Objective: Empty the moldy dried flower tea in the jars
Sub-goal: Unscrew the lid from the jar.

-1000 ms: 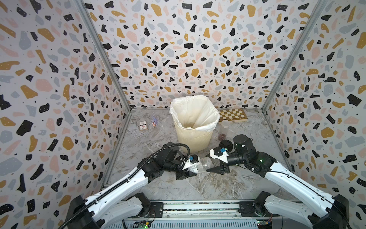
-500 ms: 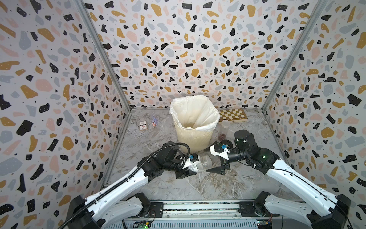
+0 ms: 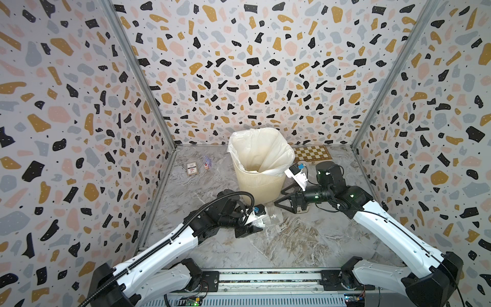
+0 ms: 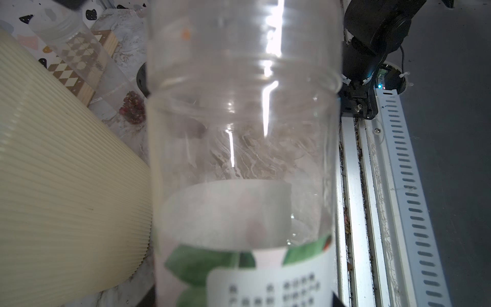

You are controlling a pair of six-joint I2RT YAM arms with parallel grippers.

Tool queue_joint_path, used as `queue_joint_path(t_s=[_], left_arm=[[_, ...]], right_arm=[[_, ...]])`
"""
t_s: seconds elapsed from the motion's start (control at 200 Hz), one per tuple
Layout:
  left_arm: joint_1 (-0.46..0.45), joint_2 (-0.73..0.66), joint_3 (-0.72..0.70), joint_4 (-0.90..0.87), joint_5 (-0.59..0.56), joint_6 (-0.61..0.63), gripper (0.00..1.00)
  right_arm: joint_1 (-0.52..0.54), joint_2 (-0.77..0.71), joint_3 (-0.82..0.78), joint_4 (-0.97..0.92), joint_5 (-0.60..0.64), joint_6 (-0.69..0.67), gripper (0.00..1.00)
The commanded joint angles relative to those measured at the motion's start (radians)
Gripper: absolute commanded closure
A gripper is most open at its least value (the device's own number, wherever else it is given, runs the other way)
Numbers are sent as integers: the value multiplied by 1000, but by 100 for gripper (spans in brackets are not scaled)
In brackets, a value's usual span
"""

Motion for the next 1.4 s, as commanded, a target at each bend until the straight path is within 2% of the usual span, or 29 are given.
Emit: queue_joint_path(t_s=[0.0, 0.11, 0.36, 0.566, 0.841, 1.031, 1.236, 1.397], left_arm=[[6, -18, -10, 52, -13, -1, 45], [6, -22, -20, 56, -33, 5, 45], [7, -28, -23, 57, -44, 6, 45], [13, -33, -22, 75, -17, -19, 45], [23, -29, -5, 45, 48, -21, 45], [28, -13, 23, 1, 64, -8, 45], [29, -12, 23, 0, 85, -10, 45], [33, -10, 29, 0, 104, -19, 45]], right_arm=[[37, -26, -29, 8, -19, 141, 7], [73, 3, -18, -50, 17, 113, 12], [79, 10, -30, -47, -26, 120, 24], [95, 19, -15, -90, -18, 41, 33], [105, -35, -70, -24, 26, -83, 41], [170, -91, -139, 56, 98, -319, 42], [176, -186, -218, 149, 113, -584, 39], [178, -181, -210, 128, 133, -765, 41]])
